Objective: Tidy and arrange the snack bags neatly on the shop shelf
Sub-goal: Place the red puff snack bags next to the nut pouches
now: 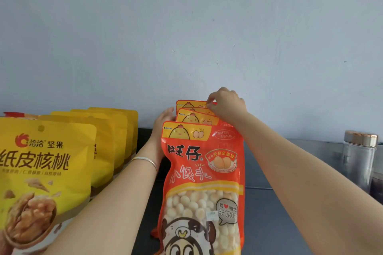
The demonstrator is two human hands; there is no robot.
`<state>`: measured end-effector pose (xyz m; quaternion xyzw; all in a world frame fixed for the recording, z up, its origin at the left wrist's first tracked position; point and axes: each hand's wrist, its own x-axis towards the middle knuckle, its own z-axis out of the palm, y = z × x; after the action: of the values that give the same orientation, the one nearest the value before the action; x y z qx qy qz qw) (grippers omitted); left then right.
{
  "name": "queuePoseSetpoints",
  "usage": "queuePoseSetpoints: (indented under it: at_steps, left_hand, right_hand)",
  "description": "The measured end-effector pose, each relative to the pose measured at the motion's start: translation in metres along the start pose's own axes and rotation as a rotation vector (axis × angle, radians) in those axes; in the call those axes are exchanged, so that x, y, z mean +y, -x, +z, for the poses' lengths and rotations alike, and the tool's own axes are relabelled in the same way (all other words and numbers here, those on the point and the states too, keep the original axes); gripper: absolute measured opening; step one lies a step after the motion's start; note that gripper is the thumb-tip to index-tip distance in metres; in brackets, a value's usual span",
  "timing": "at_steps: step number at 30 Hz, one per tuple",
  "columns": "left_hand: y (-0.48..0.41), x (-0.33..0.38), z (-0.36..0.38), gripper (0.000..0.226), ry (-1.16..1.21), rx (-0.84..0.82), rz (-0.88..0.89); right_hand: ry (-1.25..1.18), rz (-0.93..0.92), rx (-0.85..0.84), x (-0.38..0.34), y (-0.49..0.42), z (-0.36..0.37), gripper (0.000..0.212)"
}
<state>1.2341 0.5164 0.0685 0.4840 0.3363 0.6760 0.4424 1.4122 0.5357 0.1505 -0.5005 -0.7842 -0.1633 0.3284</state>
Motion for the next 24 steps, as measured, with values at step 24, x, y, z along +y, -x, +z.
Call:
queuePoseSetpoints:
  at_steps: [24]
  left_hand:
    - [0.093,-0.01,0.05,0.024,-0.231,0.213,-0.021]
  right_hand:
    - [0.041,-0.191,-0.231,-0.011,0.06,-0.022,0.021]
